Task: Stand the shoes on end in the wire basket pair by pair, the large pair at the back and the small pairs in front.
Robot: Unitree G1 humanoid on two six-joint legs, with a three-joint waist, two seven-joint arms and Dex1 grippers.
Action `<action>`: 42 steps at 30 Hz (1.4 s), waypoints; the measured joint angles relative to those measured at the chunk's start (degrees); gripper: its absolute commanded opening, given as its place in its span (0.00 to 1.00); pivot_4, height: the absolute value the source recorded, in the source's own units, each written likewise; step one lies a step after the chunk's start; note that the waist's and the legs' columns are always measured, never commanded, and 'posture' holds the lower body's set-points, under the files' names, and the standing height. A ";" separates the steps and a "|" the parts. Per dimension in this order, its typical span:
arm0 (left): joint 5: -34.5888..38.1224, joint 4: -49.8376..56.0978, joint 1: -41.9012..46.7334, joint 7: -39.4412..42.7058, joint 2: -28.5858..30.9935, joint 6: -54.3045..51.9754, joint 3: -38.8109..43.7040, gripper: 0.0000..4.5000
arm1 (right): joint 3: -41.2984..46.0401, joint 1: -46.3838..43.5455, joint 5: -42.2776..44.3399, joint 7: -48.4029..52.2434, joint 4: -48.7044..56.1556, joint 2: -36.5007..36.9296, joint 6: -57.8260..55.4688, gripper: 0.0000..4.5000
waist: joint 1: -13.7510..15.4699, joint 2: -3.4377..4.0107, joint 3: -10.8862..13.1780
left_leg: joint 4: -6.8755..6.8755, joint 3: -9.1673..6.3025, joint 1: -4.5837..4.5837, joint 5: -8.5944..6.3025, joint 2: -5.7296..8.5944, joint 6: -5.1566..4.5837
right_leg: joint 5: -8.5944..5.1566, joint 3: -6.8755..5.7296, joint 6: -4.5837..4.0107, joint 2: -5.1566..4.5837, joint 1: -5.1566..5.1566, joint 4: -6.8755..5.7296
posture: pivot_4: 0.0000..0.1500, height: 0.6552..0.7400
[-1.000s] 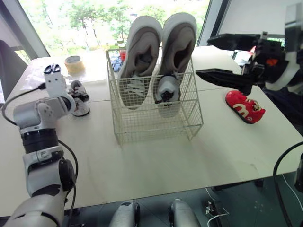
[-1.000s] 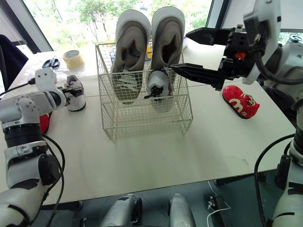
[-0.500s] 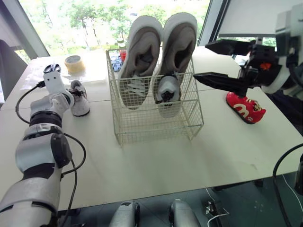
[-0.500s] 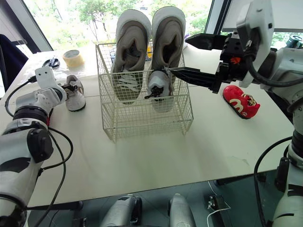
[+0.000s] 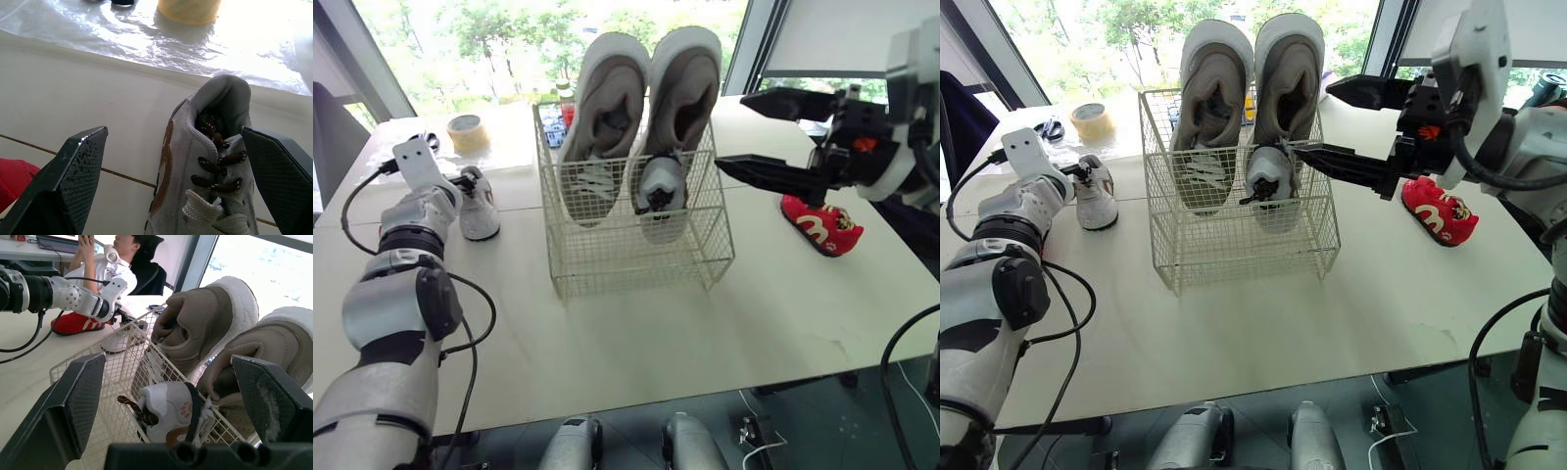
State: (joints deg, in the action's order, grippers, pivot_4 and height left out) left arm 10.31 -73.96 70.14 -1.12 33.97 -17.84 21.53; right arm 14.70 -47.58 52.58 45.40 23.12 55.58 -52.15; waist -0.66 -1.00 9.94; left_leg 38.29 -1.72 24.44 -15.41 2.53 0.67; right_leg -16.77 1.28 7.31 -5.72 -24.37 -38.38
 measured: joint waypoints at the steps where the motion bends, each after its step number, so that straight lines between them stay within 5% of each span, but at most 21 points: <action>1: 0.11 -0.04 0.00 0.00 0.00 -0.09 0.01 1.00 | 0.00 0.00 0.01 -0.01 0.08 0.00 0.00 0.99 | 0.00 0.00 0.00 | 0.00 0.00 0.00 0.00 0.00 0.00 | 0.00 0.00 0.00 0.00 0.00 -0.01 | 1.00 1.00; 13: 0.17 -0.73 -1.60 -1.01 -1.12 -0.30 0.12 1.00 | 0.00 0.07 -0.04 0.06 0.16 0.93 0.01 0.99 | 0.04 -0.01 -0.02 | 0.05 0.00 -0.01 0.00 0.00 0.00 | 0.00 0.00 0.00 0.00 0.00 -0.09 | 1.00 1.00; 16: 0.07 -0.87 -2.40 -0.91 -1.58 -0.65 -0.01 0.82 | 0.01 0.37 -0.04 0.02 0.21 1.48 0.01 1.00 | 0.07 -0.01 -0.03 | 0.07 0.00 -0.01 0.00 0.00 -0.01 | 0.00 0.00 0.00 0.00 0.00 -0.11 | 1.00 1.00; 23: -0.21 -1.29 -2.97 -0.06 -2.09 -1.64 -0.37 0.04 | 0.02 0.76 -0.11 -0.18 0.29 1.84 0.03 1.00 | -0.14 -0.03 -0.06 | 0.07 0.00 -0.03 -0.02 -0.01 -0.04 | 0.00 0.01 0.00 0.02 0.00 -0.13 | 1.00 1.00; 24: -0.21 -1.29 -3.04 -0.06 -2.07 -1.64 -0.36 0.01 | 0.04 0.87 -0.12 -0.21 0.29 1.85 0.04 1.00 | -0.11 -0.03 -0.06 | 0.07 0.00 -0.03 -0.02 -0.01 -0.04 | 0.00 0.01 0.00 0.02 0.00 -0.13 | 1.00 1.00; 35: 3.71 1.36 -0.87 6.37 -1.46 2.74 3.33 0.01 | 0.00 1.09 -0.65 -0.08 0.26 1.84 0.41 1.00 | 0.07 -0.18 0.00 | 0.10 -0.01 0.05 0.02 -0.02 0.02 | 0.00 0.00 0.00 0.02 -0.05 -0.12 | 1.00 1.00; 39: 9.80 19.44 -0.90 12.59 -3.32 5.16 5.28 0.01 | -0.64 1.06 -1.26 0.34 -0.04 1.75 1.46 1.00 | 0.03 -0.27 0.03 | 0.13 -0.01 0.12 0.01 -0.02 0.01 | 0.00 0.02 0.00 -0.05 -0.05 -0.09 | 1.00 1.00; 42: 16.85 48.22 -9.25 12.55 -6.94 0.38 6.16 0.01 | -1.72 0.74 -2.16 1.52 -1.73 1.46 2.69 1.00 | -0.48 -0.18 -0.04 | 0.04 0.07 0.07 -0.02 0.00 -0.03 | 0.02 0.13 0.03 -0.12 -0.05 -0.06 | 1.00 1.00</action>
State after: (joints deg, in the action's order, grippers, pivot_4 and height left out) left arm 27.16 -25.74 60.89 11.43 27.04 -17.46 27.69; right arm 12.97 -46.84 50.43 46.92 21.38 57.04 -49.46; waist -1.14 -1.18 9.90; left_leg 38.33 -1.65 24.52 -15.43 2.53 0.65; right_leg -16.75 1.41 7.34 -5.83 -24.42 -38.44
